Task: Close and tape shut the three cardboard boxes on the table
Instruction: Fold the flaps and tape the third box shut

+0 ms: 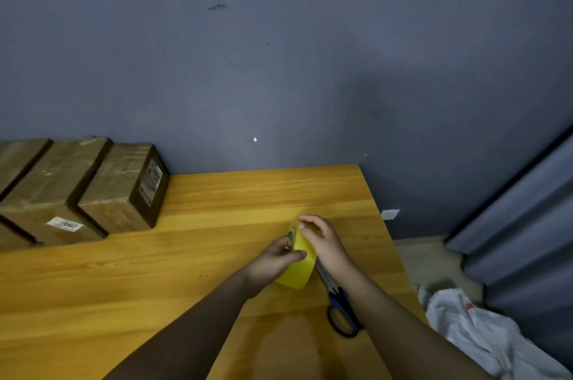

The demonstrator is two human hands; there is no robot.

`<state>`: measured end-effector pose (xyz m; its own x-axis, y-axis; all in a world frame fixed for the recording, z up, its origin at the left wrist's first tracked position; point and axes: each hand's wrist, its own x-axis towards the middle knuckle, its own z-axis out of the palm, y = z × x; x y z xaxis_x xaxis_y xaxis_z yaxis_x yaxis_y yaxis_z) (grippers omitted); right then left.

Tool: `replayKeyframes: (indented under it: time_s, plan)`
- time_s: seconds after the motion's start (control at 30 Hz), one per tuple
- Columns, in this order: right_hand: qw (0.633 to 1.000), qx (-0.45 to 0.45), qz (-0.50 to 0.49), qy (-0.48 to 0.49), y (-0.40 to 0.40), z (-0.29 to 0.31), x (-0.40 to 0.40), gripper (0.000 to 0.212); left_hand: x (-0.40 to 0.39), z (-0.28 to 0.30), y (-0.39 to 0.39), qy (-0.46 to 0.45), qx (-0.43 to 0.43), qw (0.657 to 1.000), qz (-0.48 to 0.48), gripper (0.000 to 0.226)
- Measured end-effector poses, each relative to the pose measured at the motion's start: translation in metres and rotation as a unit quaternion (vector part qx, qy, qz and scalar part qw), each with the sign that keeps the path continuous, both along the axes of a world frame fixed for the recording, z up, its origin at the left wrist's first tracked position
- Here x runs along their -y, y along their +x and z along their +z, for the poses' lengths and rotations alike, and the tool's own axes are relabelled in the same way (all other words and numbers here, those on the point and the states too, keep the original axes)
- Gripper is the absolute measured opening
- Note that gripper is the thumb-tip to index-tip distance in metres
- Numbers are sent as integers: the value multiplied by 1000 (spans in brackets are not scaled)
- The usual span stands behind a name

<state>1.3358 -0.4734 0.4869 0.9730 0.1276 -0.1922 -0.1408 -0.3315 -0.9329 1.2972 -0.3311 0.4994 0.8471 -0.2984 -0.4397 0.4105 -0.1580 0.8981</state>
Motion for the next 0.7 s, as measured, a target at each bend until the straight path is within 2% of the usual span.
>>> replayKeyframes:
  time_s: [0.07,0.17,0.2,0.27,0.33,0.4,0.47,0.5,0.57,0.7]
  plan:
    - [998,-55,-10,27,6,7,-3,18,-2,-1,0,4,24,1000,-12,9]
    - [981,-167,-85,50,11,12,-4,24,-4,-4,0,52,64,995,-58,15]
    - [975,-185,-118,13,11,8,0,32,-5,-6,-1,100,85,988,-82,18]
    - [966,-182,-133,-129,5,-4,13,36,-5,-11,-1,224,147,956,-119,19]
    - [932,-164,-47,-320,-10,-16,31,36,-5,-16,-1,337,181,913,-140,24]
    - [882,-179,59,-433,-29,-33,47,63,-5,-23,-3,424,184,874,-148,39]
    - [854,-208,124,-461,-48,-48,54,99,-4,-29,-6,489,191,835,-162,44]
    - [842,-209,142,-476,-57,-53,55,108,-3,-32,-7,516,192,815,-178,47]
    - [826,-191,153,-507,-75,-63,53,107,-1,-37,-11,549,195,786,-204,50]
    - [823,-95,141,-542,-91,-73,58,83,5,-42,-20,574,200,759,-233,54]
